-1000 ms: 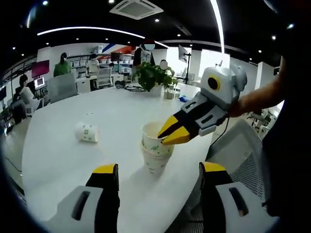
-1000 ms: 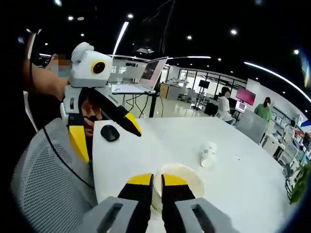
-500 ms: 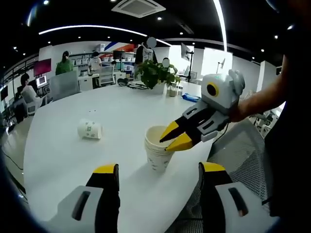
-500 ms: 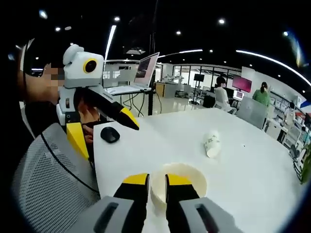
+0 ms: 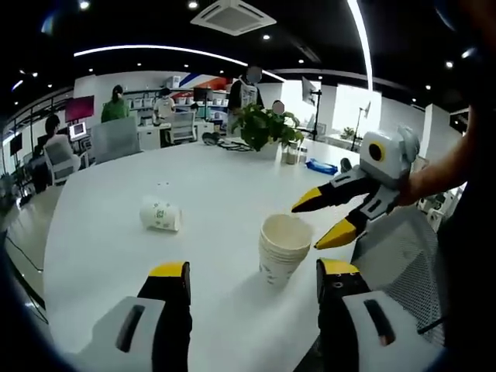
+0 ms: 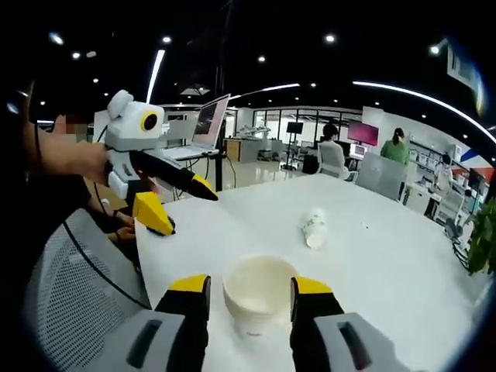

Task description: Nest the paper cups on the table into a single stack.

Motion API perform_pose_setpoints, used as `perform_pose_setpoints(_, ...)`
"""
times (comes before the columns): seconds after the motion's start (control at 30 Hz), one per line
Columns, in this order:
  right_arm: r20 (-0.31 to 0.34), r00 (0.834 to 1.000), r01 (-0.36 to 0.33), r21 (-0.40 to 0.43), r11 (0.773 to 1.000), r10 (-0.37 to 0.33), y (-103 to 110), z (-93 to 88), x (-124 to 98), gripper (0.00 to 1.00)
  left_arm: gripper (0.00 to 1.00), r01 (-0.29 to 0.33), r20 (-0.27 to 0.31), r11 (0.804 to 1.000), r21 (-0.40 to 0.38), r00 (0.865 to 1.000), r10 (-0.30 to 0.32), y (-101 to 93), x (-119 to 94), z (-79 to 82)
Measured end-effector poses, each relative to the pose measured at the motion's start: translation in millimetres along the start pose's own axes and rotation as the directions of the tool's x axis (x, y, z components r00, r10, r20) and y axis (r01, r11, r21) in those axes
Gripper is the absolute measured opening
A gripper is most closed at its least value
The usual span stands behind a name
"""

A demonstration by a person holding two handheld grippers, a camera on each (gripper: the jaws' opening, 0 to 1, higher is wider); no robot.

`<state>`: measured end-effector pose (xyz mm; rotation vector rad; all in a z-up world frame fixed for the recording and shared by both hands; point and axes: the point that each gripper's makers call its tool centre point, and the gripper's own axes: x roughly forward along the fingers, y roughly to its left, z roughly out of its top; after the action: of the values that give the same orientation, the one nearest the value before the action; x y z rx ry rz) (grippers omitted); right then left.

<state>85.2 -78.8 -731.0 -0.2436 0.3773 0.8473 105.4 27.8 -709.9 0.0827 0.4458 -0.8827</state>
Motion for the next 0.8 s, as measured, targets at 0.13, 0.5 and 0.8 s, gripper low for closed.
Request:
perform_pose_setpoints(0.13, -0.006, 1.0, 0.015, 0.038, 0.999, -0.014, -5.6, -5.6, -7.4, 0.5, 0.64, -0.011, 0.015, 1.0, -0.004, 1.0, 0.011, 14.2, 2.8, 6.6)
perform_pose_setpoints(0.5, 0.007, 0.998, 0.06, 0.159, 0.985, -0.062, -22.5, -16.5, -26.7, 0.72, 0.63, -0.04, 0.05, 0.998, -0.039, 0.998, 0.042, 57.0, 20.6, 25.1)
perform_pose_setpoints(0.8, 0.051, 0.996, 0.064, 0.247, 0.967, -0.079, -28.5, -13.9, -41.6, 0.9, 0.66, -0.084, 0.032, 0.996, -0.009, 0.996, 0.084, 80.8, 48.9, 38.3)
